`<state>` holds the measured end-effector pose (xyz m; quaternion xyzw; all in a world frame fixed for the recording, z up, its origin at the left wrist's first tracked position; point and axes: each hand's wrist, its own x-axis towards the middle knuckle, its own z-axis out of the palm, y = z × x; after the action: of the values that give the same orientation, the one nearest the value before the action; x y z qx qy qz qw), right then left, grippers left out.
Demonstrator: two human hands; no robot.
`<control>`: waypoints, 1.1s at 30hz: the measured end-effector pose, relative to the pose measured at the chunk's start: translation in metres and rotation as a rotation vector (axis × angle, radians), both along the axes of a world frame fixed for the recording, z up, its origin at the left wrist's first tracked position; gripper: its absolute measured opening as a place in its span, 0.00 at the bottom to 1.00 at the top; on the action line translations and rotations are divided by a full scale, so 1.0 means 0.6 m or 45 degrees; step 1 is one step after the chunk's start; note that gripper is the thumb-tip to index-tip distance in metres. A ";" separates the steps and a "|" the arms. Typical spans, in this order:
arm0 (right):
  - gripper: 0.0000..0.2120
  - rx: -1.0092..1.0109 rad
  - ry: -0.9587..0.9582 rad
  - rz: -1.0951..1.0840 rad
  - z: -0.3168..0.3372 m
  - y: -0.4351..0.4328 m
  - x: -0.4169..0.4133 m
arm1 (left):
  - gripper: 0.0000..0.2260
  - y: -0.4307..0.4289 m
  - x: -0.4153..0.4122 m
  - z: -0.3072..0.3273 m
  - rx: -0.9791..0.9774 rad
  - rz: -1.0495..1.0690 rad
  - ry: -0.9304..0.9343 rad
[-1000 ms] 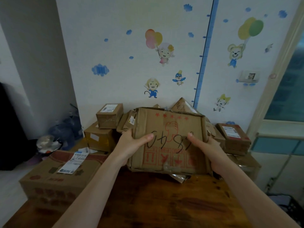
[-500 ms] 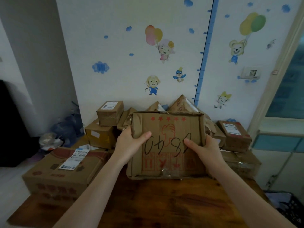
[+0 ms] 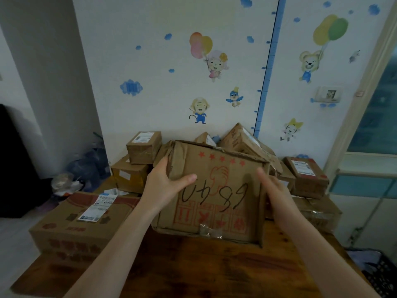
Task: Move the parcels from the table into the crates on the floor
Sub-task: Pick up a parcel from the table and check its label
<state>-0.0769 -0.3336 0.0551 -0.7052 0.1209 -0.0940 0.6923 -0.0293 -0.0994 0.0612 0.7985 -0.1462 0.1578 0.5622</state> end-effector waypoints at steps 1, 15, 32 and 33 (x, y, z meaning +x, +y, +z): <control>0.18 0.124 0.049 0.010 0.011 -0.003 0.002 | 0.24 0.002 -0.002 0.004 0.005 -0.034 -0.031; 0.08 0.181 0.311 0.096 -0.016 0.007 0.000 | 0.13 0.043 -0.008 0.024 -0.319 0.020 0.787; 0.12 -0.181 0.420 0.226 -0.027 0.001 -0.042 | 0.27 0.035 -0.046 -0.024 -0.139 0.036 0.920; 0.12 -0.200 0.418 0.208 -0.031 -0.001 -0.045 | 0.27 0.031 -0.047 -0.026 -0.131 0.036 0.893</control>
<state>-0.1040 -0.3342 0.0367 -0.7703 0.1668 0.0697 0.6115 -0.0574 -0.0810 0.0454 0.7768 0.0752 -0.1111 0.6154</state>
